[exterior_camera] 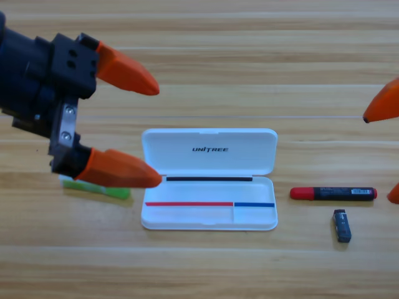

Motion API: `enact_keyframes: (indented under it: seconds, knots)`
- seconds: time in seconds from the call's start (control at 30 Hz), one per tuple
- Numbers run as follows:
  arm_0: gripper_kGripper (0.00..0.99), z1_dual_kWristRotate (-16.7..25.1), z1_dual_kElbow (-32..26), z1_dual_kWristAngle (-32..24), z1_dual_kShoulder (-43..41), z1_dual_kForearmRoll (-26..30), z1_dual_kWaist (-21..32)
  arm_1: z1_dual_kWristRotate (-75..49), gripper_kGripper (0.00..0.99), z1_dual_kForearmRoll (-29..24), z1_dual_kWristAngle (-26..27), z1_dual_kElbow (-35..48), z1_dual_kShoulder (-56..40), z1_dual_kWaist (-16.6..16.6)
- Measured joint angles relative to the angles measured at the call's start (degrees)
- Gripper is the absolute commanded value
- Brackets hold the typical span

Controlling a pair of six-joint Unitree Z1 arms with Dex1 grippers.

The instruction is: Clean up eraser and pencils

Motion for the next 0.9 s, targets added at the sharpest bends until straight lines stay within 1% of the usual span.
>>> enact_keyframes:
  seconds: [0.1, 0.4, 0.5, 0.53, 0.6, 0.7, 0.77, 0.83, 0.9]
  knots:
    - [0.990, 0.00, 0.00, 1.90, -0.14, 0.00, -0.01, 0.00, 0.950, 0.00, 0.00, 0.01, 0.00, 0.00]
    - [0.990, 0.00, 0.18, 2.97, -0.56, 0.00, -0.01, 0.06, 0.950, 0.19, 0.00, 0.01, 0.00, 0.00]
    - [0.990, 0.00, 0.19, 3.51, -0.56, 0.00, -0.01, 1.95, 0.950, 0.20, -0.29, 0.01, 0.00, 0.00]
    - [0.990, 0.00, 0.19, 3.86, -0.56, 0.00, -0.01, 3.49, 0.950, 0.21, -1.17, 0.01, -0.01, 0.01]
    - [0.990, 0.00, 0.20, 4.15, -0.57, 0.00, -0.01, 7.38, 0.950, 0.22, -6.79, 0.00, -0.01, 0.13]
    - [0.990, 0.00, 0.65, 4.36, -1.08, 0.00, -0.01, 14.12, 0.950, 0.26, -18.22, -0.01, 0.00, 0.16]
    - [0.990, 0.03, 1.67, 5.05, -2.38, 0.00, -0.01, 20.11, 0.950, 0.27, -24.24, -0.01, 0.51, 0.17]
    - [0.990, 0.24, 2.32, 5.50, -3.93, 0.05, -0.01, 24.56, 0.950, 0.82, -28.55, -0.15, 2.44, 0.17]
    - [0.990, 0.44, 2.27, 7.67, -5.40, 0.59, -0.03, 26.41, 0.951, 2.12, -30.26, -0.16, 5.63, 0.17]
